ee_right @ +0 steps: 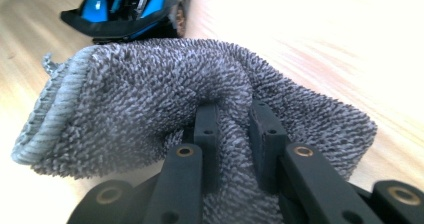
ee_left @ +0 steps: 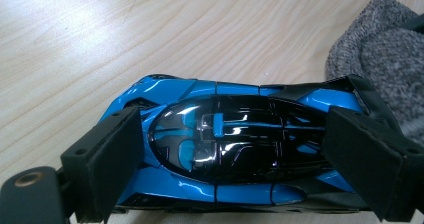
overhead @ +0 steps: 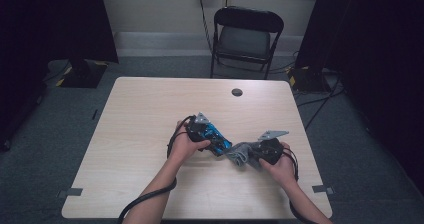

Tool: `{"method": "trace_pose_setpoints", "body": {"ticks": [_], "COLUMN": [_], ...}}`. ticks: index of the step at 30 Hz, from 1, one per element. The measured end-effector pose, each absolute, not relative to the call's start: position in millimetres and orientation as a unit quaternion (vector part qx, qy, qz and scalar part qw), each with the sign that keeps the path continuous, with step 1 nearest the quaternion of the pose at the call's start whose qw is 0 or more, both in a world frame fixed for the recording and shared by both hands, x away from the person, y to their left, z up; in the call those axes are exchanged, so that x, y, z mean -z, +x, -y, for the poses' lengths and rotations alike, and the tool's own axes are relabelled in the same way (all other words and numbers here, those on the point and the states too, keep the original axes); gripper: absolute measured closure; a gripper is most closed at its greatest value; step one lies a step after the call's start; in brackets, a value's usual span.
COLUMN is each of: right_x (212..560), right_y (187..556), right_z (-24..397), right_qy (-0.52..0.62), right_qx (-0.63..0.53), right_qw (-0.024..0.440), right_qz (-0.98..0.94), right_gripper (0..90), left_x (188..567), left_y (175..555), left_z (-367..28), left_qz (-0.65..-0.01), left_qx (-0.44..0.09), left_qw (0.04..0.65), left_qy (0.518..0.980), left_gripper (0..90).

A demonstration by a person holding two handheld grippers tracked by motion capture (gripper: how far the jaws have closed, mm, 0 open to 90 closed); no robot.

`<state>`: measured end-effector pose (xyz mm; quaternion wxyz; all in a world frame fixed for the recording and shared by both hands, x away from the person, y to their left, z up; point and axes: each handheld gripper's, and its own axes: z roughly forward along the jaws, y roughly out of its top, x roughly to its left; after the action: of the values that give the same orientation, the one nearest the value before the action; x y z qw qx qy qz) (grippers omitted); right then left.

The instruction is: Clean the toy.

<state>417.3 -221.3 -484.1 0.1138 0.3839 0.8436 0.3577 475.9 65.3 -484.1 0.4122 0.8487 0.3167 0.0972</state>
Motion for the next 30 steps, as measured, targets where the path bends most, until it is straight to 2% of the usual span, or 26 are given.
{"method": "trace_pose_setpoints", "body": {"ticks": [21,30], "right_x": [482,473], "right_y": [434,426], "right_z": [241,247], "right_qy": [0.441,0.437], "right_qx": [-0.364,-0.393], "right_qw": [0.126,0.125], "right_qz": [-0.811,-0.799], "right_gripper": [76.9,76.8], "left_x": [484,484], "left_y": [476,476], "left_z": [-65,-66], "left_qz": [-0.316,-0.316], "left_qx": [-0.097,-0.097], "left_qw": [0.412,0.414], "left_qy": [0.849,0.848], "left_gripper": [9.6,9.6]}}
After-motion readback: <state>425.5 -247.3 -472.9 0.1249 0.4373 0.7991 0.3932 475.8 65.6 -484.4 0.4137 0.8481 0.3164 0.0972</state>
